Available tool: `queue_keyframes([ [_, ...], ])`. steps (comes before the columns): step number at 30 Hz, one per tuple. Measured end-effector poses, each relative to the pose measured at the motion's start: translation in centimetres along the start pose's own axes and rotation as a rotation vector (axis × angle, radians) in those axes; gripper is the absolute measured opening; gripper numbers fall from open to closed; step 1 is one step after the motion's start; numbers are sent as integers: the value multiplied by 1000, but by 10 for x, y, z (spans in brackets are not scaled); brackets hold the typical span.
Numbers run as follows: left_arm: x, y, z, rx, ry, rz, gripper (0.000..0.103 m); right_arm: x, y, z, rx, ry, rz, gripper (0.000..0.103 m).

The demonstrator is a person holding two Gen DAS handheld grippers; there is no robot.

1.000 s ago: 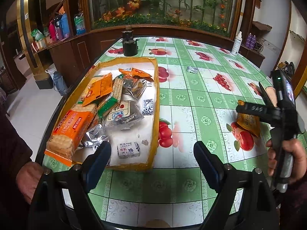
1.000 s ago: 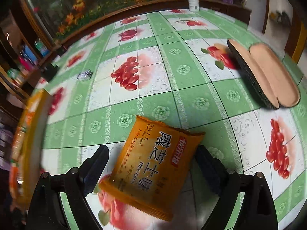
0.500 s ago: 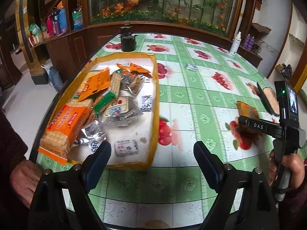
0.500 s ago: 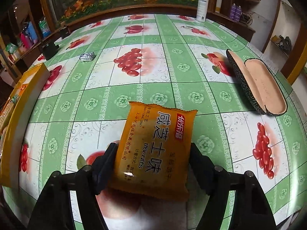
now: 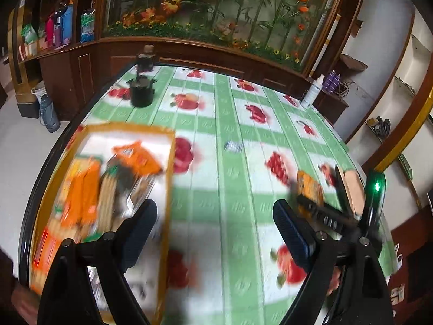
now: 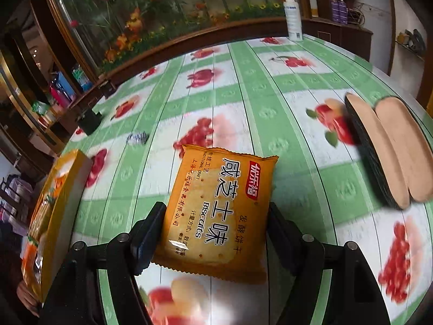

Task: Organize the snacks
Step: 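Grasp the orange biscuit pack with right tool while left grasps a candy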

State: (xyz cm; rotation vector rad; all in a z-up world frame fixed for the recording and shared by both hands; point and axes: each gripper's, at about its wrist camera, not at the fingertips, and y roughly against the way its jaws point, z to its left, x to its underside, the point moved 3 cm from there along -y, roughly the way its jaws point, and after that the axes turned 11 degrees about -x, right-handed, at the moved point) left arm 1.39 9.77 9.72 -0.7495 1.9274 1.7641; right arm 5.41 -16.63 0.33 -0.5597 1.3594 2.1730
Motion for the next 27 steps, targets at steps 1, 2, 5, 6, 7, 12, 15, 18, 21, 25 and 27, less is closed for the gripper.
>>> queue_keyframes([
  [1, -8, -7, -2, 0, 1, 9, 87, -3, -3, -2, -2, 2, -5, 77],
  [2, -16, -15, -5, 2, 2, 18, 87, -6, -6, -5, -6, -1, -10, 77],
  [5, -42, -49, -18, -4, 4, 57, 87, -9, -10, -18, -40, -40, -25, 77],
  [6, -48, -62, -22, -9, 3, 72, 87, -10, -11, -22, -46, -53, -25, 77],
  [7, -54, -76, -28, -10, 3, 91, 87, -10, -13, -27, -52, -75, -18, 77],
  [12, -68, -143, -49, 4, 34, 181, 87, -14, -11, -28, -82, -92, -29, 77],
  [15, -71, -171, -57, 5, 54, 216, 87, -11, -13, -24, -93, -95, -16, 77],
  [18, -74, -190, -63, -20, 44, 222, 87, -10, -13, -18, -100, -77, -14, 77],
  [21, -74, -201, -67, -23, 24, 228, 87, -10, -11, -15, -92, -59, -25, 77],
  [25, -73, -208, -76, -26, -34, 225, 86, -9, -10, -14, -98, -55, -23, 77],
  [27, -72, -208, -82, -36, -82, 211, 73, -9, -11, -14, -98, -58, -18, 77],
])
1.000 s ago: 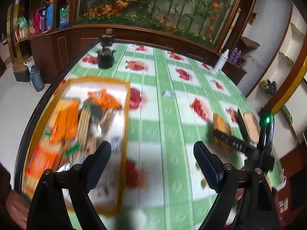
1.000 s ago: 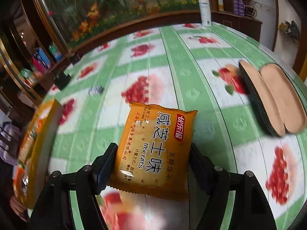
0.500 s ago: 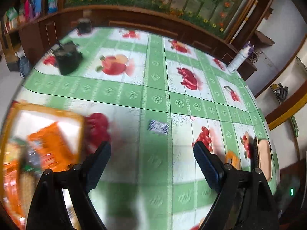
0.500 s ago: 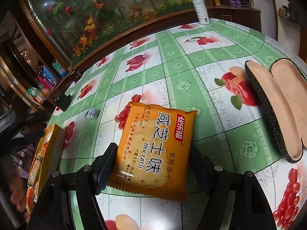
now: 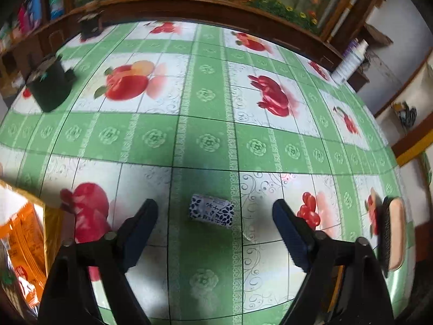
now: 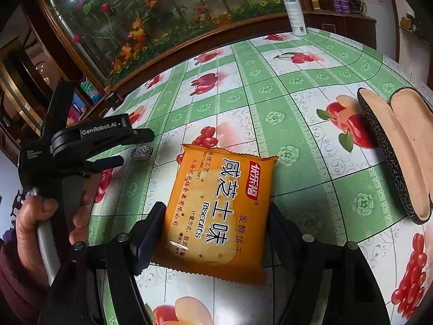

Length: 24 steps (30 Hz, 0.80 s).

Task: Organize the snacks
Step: 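Grasp the orange biscuit pack with right tool while left grasps a candy, then carry the biscuit pack and candy over the white foam tray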

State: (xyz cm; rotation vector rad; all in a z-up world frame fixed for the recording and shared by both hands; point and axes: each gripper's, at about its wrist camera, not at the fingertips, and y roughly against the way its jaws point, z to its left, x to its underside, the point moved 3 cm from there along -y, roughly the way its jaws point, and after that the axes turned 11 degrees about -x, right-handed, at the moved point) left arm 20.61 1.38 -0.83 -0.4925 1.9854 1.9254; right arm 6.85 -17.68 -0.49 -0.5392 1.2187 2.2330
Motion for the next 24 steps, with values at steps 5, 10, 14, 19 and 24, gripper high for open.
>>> queue_keyframes([
  [5, 0, -5, -6, -43, -60, 6, 33, 0, -1, 0, 7, -4, 3, 77],
  [10, 1, -4, -4, -59, -55, -14, 32, 1, -3, 0, 13, 0, 11, 77],
  [14, 3, 1, 0, -48, -22, -19, 31, 0, -2, -1, 9, -3, 10, 77],
  [19, 10, 28, 4, -32, -18, -58, 31, 0, -1, -1, 21, 4, 1, 77],
  [24, 34, 68, 12, -18, -31, -110, 31, 1, 0, -3, 29, 1, -3, 77],
])
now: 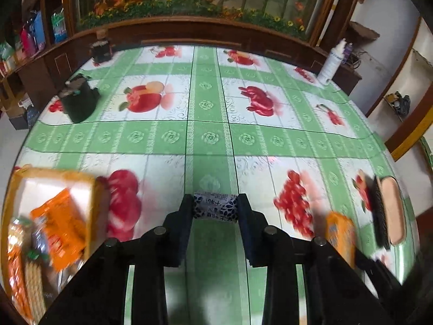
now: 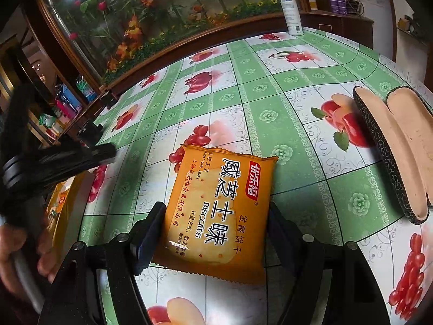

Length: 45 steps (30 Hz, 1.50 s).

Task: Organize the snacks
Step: 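Carry the biscuit pack and candy over the white foam tray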

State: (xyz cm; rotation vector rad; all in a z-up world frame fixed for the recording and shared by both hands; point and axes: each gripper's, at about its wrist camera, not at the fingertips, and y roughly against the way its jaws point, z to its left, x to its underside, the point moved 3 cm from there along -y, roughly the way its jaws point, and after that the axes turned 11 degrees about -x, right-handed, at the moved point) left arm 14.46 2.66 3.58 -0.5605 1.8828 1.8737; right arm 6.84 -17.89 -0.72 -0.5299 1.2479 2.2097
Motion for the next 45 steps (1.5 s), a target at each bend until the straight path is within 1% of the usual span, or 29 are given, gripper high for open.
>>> queue_keyframes([
  [3, 17, 28, 9, 20, -2, -31, 31, 1, 1, -2, -1, -4, -7, 77],
  [6, 40, 60, 23, 51, 19, -59, 31, 2, 2, -1, 0, 0, -12, 77],
  [9, 61, 86, 37, 56, 39, -90, 31, 3, 4, 2, 5, 15, -24, 77],
  [14, 94, 121, 66, 24, 82, -153, 31, 5, 9, 9, 23, 63, -56, 77],
  [17, 115, 142, 90, 8, 141, -184, 31, 9, 10, 15, 38, 100, -70, 77],
  [20, 131, 156, 114, -33, 199, -216, 32, 10, 9, 24, 39, 129, -72, 77],
  [21, 138, 160, 123, -36, 225, -218, 32, 11, 10, 26, 38, 133, -69, 77],
  [24, 149, 163, 144, -41, 268, -208, 32, 16, 19, 39, 9, 135, -61, 77],
  [26, 156, 166, 159, -55, 295, -206, 32, 21, 27, 53, -29, 139, -50, 77],
  [33, 171, 173, 197, -54, 383, -221, 32, 37, 49, 123, -110, 264, -22, 78],
  [37, 174, 179, 212, -76, 404, -239, 32, 39, 44, 163, -167, 311, 11, 78],
  [40, 176, 179, 218, -86, 408, -242, 32, 38, 35, 188, -191, 339, 33, 78],
  [42, 177, 176, 219, -82, 409, -236, 32, 38, 29, 201, -208, 352, 51, 78],
  [45, 179, 169, 221, -58, 419, -219, 32, 40, 13, 222, -243, 362, 90, 78],
])
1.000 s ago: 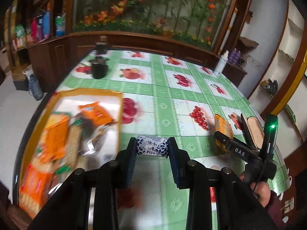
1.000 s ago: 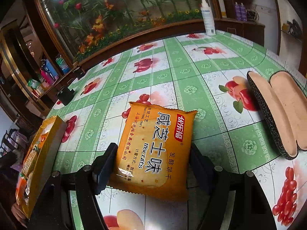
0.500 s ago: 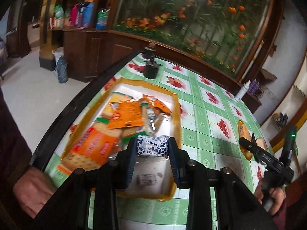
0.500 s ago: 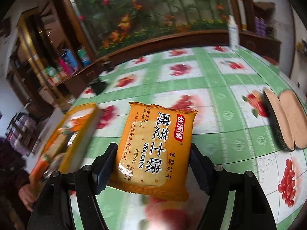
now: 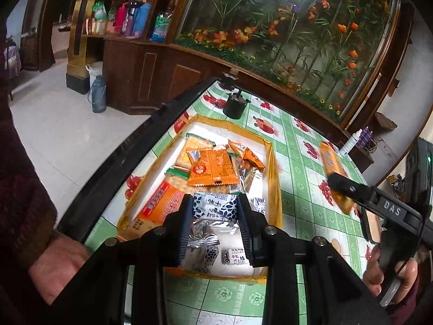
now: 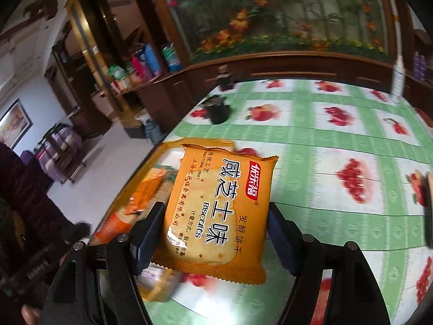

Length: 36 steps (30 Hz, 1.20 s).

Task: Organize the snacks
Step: 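Carry the biscuit pack and candy over the white foam tray, then lower the biscuit pack into the tray and open the right tool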

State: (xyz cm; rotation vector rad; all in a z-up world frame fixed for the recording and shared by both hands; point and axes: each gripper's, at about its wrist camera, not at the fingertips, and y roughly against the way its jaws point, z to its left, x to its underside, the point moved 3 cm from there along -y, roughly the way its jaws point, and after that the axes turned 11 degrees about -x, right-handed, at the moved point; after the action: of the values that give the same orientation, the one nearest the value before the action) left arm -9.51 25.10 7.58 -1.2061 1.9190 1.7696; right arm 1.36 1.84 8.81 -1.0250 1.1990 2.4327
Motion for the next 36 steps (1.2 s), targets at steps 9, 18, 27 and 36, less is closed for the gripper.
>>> queue_keyframes([
  [9, 2, -9, 11, -10, 11, 4, 32, 1, -46, 25, -29, 9, 82, 78],
  [18, -8, -24, 12, -51, 0, 9, 32, -19, -79, 37, -31, 51, 120, 78],
  [27, -5, -35, -7, -125, -79, 21, 32, -37, -113, 39, -72, 88, 178, 78],
  [36, 2, -50, -13, -166, -119, 53, 32, -56, -149, 36, -84, 113, 248, 78],
])
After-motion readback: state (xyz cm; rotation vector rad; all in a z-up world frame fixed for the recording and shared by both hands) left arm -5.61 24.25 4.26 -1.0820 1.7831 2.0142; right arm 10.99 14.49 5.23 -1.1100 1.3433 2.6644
